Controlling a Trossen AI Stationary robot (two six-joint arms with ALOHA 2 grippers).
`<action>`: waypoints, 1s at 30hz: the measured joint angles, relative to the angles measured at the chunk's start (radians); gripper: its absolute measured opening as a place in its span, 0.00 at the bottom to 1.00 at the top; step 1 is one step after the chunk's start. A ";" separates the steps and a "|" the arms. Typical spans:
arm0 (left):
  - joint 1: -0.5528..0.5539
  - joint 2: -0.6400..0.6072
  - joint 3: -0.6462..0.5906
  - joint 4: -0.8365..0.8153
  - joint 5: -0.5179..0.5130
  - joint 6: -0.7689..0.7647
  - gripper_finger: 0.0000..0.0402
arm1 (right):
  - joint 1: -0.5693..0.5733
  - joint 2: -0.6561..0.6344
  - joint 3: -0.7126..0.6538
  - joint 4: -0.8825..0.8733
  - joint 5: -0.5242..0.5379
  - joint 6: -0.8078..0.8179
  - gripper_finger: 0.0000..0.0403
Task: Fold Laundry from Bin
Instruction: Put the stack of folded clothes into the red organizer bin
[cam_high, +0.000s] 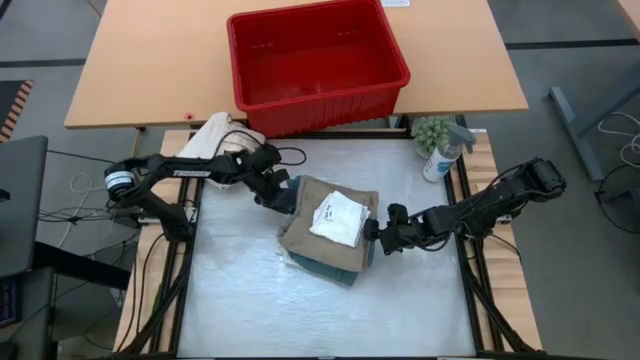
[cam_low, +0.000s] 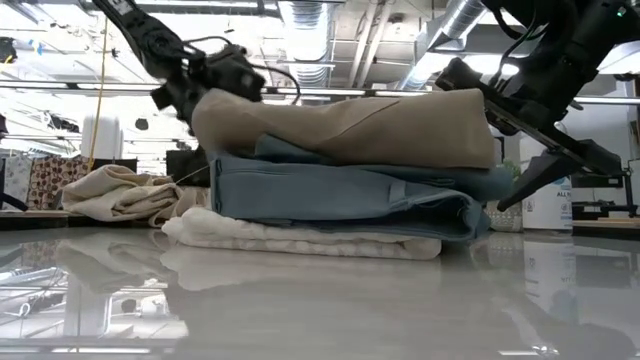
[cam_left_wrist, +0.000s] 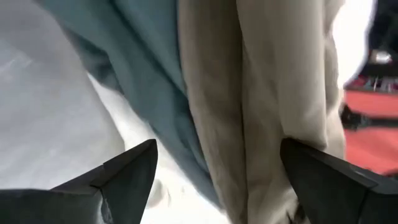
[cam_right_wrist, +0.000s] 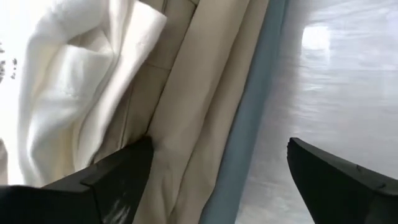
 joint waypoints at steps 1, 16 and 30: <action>0.009 -0.019 0.006 -0.037 0.007 0.024 0.82 | 0.003 0.000 0.000 0.001 0.000 -0.009 0.97; 0.053 -0.107 0.007 -0.087 -0.161 0.045 0.82 | 0.003 0.000 0.000 0.003 0.008 -0.011 0.97; -0.062 0.032 -0.042 0.087 -0.254 -0.030 0.82 | 0.000 0.000 0.000 -0.026 0.021 0.008 0.97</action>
